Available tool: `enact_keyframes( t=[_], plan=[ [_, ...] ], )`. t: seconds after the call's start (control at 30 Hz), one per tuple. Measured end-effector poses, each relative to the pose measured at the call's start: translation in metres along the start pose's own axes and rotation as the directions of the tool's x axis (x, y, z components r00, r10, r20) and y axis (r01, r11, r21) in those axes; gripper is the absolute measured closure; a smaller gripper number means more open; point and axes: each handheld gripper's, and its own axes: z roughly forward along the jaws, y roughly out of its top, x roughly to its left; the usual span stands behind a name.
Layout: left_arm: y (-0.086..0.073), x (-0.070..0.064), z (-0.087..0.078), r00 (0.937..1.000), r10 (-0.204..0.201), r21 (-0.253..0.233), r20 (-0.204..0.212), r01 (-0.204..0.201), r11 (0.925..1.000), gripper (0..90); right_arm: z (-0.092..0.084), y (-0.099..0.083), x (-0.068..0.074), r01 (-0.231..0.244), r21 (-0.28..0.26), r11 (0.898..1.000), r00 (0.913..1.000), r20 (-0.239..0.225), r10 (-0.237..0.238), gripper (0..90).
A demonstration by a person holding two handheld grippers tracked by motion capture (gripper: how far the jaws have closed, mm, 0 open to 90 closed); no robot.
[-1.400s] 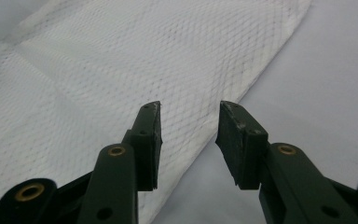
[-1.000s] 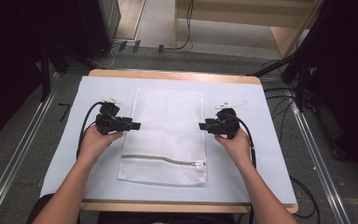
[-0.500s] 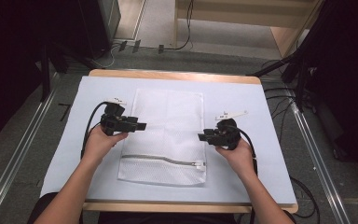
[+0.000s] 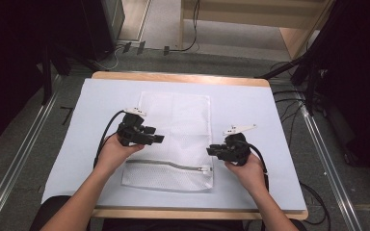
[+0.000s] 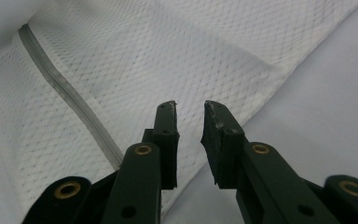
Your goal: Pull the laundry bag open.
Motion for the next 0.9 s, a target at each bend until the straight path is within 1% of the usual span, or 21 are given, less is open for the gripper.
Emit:
enact_keyframes(
  t=[0.07,0.13,0.2,0.27,0.33,0.4,0.5,0.53,0.67,0.7,0.73,0.8,0.9],
  plan=[
    [-0.001,-0.004,0.001,1.0000,0.003,-0.002,0.004,-0.003,1.0000,43.2,-0.002,-0.003,0.001,-0.010,0.007,1.000,0.9999,0.001,0.010,77.3],
    [0.000,-0.007,0.002,0.9999,0.009,0.003,0.009,-0.009,1.0000,43.2,-0.003,-0.007,0.002,-0.013,0.015,1.000,0.9999,-0.001,0.013,79.3],
    [0.001,-0.010,0.003,0.9997,0.023,-0.002,0.008,-0.023,0.9997,43.2,-0.003,-0.010,0.004,-0.018,0.024,1.000,0.9998,-0.005,0.018,81.7],
    [0.003,-0.012,0.003,0.9996,0.025,-0.006,0.012,-0.025,0.9997,43.2,-0.002,-0.012,0.005,-0.018,0.034,0.999,0.9998,-0.006,0.018,84.3],
    [0.003,-0.013,0.004,0.9996,0.025,-0.005,0.014,-0.024,0.9997,43.0,-0.002,-0.013,0.007,-0.015,0.040,0.999,0.9998,-0.009,0.016,87.2],
    [0.001,-0.014,0.007,0.9995,0.028,0.001,0.014,-0.028,0.9996,42.4,0.000,-0.014,0.009,-0.008,0.048,0.999,0.9999,-0.014,0.008,87.2],
    [0.001,-0.015,0.010,0.9993,0.033,0.008,0.017,-0.034,0.9994,42.3,0.003,-0.016,0.013,0.000,0.064,0.998,0.9999,-0.017,0.001,90.0],
    [0.002,-0.015,0.010,0.9990,0.040,0.006,0.020,-0.040,0.9992,42.3,0.003,-0.016,0.014,0.010,0.064,0.998,0.9998,-0.018,-0.008,90.0],
    [0.003,-0.017,0.013,0.9988,0.043,0.002,0.021,-0.043,0.9991,42.2,0.006,-0.018,0.018,-0.004,0.080,0.997,0.9994,-0.033,0.007,90.0],
    [0.004,-0.017,0.014,0.9987,0.047,0.005,0.021,-0.047,0.9989,42.2,0.007,-0.019,0.018,0.002,0.081,0.997,0.9993,-0.038,0.001,90.0],
    [0.004,-0.017,0.014,0.9984,0.053,0.010,0.021,-0.053,0.9985,42.2,0.008,-0.020,0.019,0.003,0.082,0.997,0.9992,-0.039,0.000,90.0],
    [0.005,-0.017,0.016,0.9986,0.049,0.008,0.018,-0.049,0.9988,42.2,0.009,-0.023,0.020,0.005,0.088,0.996,0.9991,-0.042,-0.001,90.0],
    [0.007,-0.018,0.020,0.9982,0.056,0.015,0.021,-0.056,0.9983,42.3,0.009,-0.025,0.020,0.002,0.091,0.996,0.9994,-0.033,0.001,90.0]
  ],
)
